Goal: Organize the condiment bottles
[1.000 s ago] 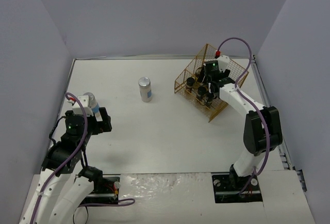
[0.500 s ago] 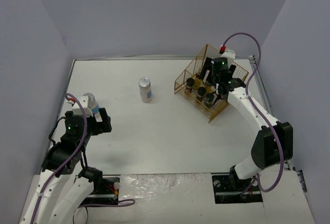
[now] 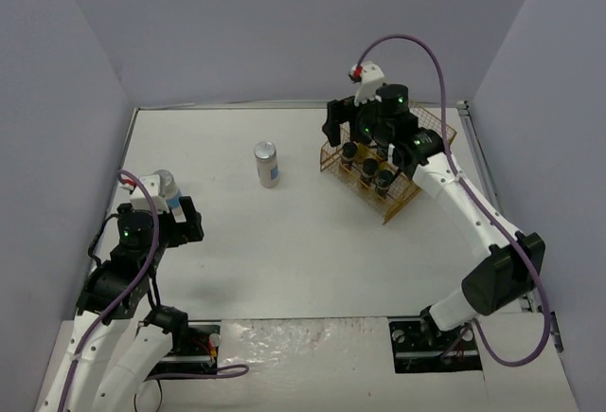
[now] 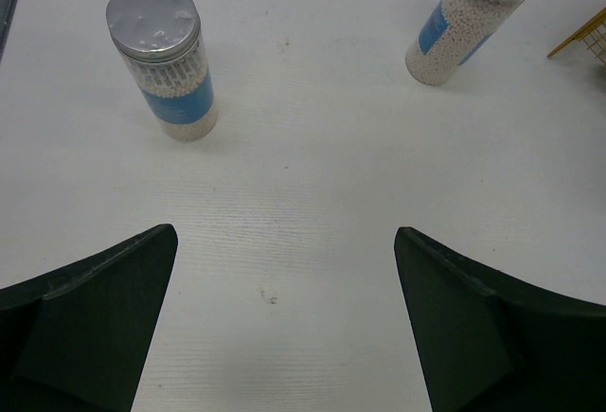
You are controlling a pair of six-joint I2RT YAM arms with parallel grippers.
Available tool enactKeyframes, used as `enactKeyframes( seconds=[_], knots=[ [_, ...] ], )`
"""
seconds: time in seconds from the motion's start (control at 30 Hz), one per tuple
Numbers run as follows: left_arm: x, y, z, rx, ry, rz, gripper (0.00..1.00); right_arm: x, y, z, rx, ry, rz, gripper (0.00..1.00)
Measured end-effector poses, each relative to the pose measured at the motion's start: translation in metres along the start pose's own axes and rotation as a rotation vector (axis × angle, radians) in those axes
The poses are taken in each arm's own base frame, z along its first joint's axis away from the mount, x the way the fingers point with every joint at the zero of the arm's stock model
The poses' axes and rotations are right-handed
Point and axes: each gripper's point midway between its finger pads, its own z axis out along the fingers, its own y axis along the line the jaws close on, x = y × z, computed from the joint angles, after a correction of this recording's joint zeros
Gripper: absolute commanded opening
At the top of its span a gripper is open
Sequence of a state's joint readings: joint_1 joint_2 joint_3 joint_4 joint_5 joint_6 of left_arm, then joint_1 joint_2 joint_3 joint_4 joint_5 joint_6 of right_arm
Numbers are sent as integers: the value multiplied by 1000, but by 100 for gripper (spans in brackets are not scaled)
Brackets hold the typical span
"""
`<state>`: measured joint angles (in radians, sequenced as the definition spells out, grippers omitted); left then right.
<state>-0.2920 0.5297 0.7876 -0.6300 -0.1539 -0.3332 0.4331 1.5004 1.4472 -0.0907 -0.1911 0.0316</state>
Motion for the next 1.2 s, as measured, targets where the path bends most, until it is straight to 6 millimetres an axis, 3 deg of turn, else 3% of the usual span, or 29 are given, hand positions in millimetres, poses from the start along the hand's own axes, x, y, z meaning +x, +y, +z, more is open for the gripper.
enactKeyframes(
  seconds=[0.1, 0.23, 0.37, 0.53, 0.73, 0.93, 1.2],
  knots=[
    [-1, 0, -1, 1, -8, -2, 97, -2, 38, 29, -125, 12, -91, 100],
    [-3, 1, -4, 4, -23, -6, 97, 33, 71, 67, -230, 105, -161, 100],
    [-4, 2, -5, 1, -28, -10, 97, 67, 93, 97, -288, 192, -210, 100],
    [-3, 2, -4, 0, -25, -9, 97, 84, 118, 123, -347, 216, -285, 100],
    [-3, 2, -4, 0, -25, -9, 97, 94, 139, 147, -392, 215, -342, 100],
    [-3, 2, -4, -4, -23, -10, 97, 111, 141, 169, -400, 236, -369, 96],
    [-2, 4, -1, -13, -10, -10, 97, 125, 140, 185, -401, 255, -384, 77]
  ],
)
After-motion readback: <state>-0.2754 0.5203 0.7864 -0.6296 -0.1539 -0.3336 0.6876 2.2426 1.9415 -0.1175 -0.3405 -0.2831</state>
